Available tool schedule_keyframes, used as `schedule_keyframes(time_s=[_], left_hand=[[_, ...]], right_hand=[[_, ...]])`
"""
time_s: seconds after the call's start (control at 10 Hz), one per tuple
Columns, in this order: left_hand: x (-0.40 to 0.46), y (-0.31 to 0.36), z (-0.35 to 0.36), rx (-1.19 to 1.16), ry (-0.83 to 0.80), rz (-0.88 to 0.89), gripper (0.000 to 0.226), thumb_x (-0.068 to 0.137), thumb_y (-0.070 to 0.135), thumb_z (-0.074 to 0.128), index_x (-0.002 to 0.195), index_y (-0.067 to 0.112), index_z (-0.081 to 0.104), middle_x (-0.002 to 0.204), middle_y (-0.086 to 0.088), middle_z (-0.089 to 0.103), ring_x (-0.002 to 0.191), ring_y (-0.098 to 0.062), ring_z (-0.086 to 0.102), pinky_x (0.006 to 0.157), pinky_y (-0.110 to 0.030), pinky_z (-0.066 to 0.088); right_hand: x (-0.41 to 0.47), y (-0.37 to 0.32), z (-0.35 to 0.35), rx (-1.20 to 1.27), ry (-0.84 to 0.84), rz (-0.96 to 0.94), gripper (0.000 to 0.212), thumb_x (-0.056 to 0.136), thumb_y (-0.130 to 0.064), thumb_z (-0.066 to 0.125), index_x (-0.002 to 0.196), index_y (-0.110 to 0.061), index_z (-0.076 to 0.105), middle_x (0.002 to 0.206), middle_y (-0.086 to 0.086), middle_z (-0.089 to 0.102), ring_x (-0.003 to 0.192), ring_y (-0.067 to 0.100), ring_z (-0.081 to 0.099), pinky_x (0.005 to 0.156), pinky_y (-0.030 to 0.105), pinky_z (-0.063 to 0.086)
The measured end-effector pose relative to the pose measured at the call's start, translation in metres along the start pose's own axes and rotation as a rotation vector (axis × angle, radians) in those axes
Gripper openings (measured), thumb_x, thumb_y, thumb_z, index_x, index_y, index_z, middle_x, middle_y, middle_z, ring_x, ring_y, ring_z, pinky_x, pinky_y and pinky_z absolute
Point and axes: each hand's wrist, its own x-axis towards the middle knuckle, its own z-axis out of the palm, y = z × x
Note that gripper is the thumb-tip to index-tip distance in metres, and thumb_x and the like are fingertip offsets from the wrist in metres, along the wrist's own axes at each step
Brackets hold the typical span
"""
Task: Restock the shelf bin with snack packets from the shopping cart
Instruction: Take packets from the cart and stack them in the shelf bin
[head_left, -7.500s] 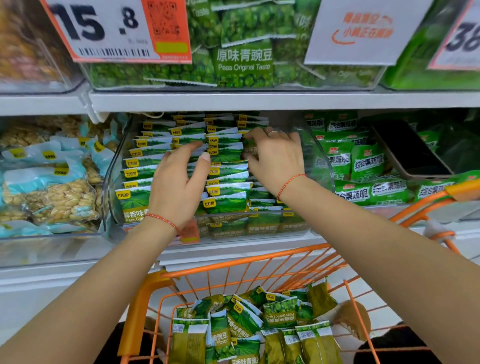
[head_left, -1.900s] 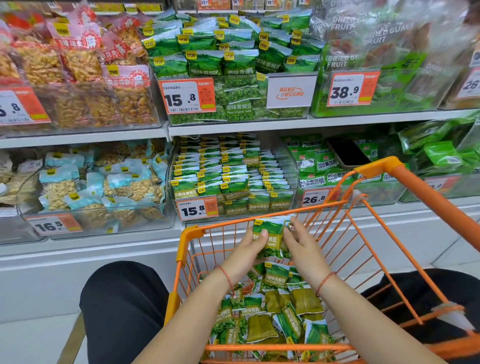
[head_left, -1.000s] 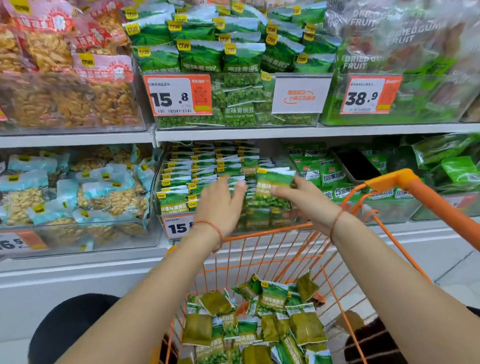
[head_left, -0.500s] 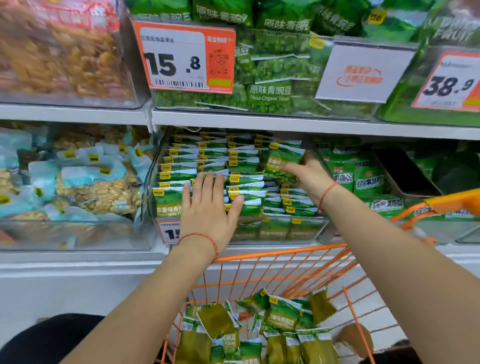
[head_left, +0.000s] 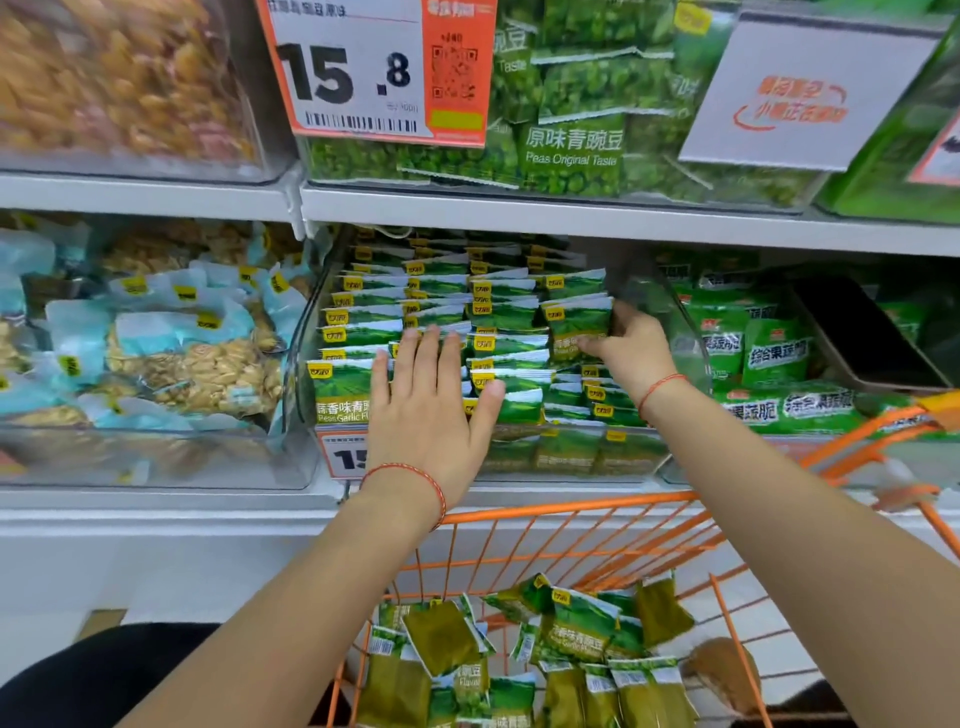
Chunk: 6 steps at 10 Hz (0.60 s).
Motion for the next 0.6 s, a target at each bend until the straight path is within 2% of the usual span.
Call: schedule_keyframes(time_s=[0.1,0.2,0.3,0.4,0.5,0.6], left_hand=[[0.000,0.000,0.000,0.002,0.005,0.000,0.085,0.085,0.063,-0.006,0.149,0.015,0.024,0.156,-0.003,0.021,0.146,-0.020,0.007,0.117,-0.040,-0.004],[0.000,0.000,0.000,-0.002,0.007,0.001,0.085,0.086,0.062,-0.004,0.149,0.014,0.025,0.156,-0.004,0.022,0.146,-0.021,0.009,0.118,-0.041,-0.002],[-0.001,0.001,0.000,-0.001,0.007,0.001,0.084,0.086,0.062,-0.004,0.149,0.014,0.026,0.156,-0.004,0.022,0.146,-0.021,0.009,0.118,-0.041,-0.002],[-0.001,0.002,0.000,-0.003,0.011,-0.002,0.084,0.086,0.062,-0.004,0.148,0.014,0.026,0.156,-0.004,0.022,0.146,-0.021,0.009,0.116,-0.039,-0.005],[-0.001,0.001,0.000,-0.004,0.010,-0.002,0.084,0.085,0.062,-0.004,0.149,0.014,0.025,0.157,-0.003,0.021,0.146,-0.021,0.008,0.116,-0.038,-0.007],[-0.001,0.001,0.000,-0.002,0.010,-0.001,0.084,0.085,0.062,-0.005,0.149,0.015,0.024,0.157,-0.003,0.020,0.146,-0.021,0.007,0.116,-0.038,-0.007]], right_hand=[[-0.010,-0.008,0.009,-0.160,-0.006,-0.013,0.055,0.089,-0.015,0.063,0.139,-0.006,0.042,0.121,0.011,0.060,0.100,0.026,0.059,0.076,0.026,0.044],[-0.016,-0.015,0.012,-0.207,-0.013,-0.020,0.050,0.087,-0.025,0.067,0.129,-0.005,0.047,0.119,0.015,0.060,0.107,0.030,0.057,0.074,0.029,0.043],[-0.014,-0.016,0.009,-0.233,0.032,-0.053,0.071,0.081,-0.029,0.074,0.140,-0.011,0.038,0.135,0.012,0.051,0.121,0.030,0.050,0.088,0.031,0.044],[-0.013,-0.019,0.012,-0.242,0.030,-0.113,0.087,0.080,-0.018,0.074,0.150,-0.024,0.022,0.146,0.011,0.041,0.124,0.030,0.048,0.091,0.031,0.044],[-0.011,-0.025,0.013,-0.357,-0.077,-0.117,0.086,0.082,-0.010,0.066,0.150,-0.031,0.019,0.153,0.011,0.026,0.123,0.029,0.046,0.079,0.025,0.041],[-0.005,-0.030,0.009,-0.420,-0.133,-0.076,0.076,0.083,-0.013,0.063,0.148,-0.030,0.026,0.149,0.014,0.030,0.097,0.025,0.053,0.074,0.026,0.042]])
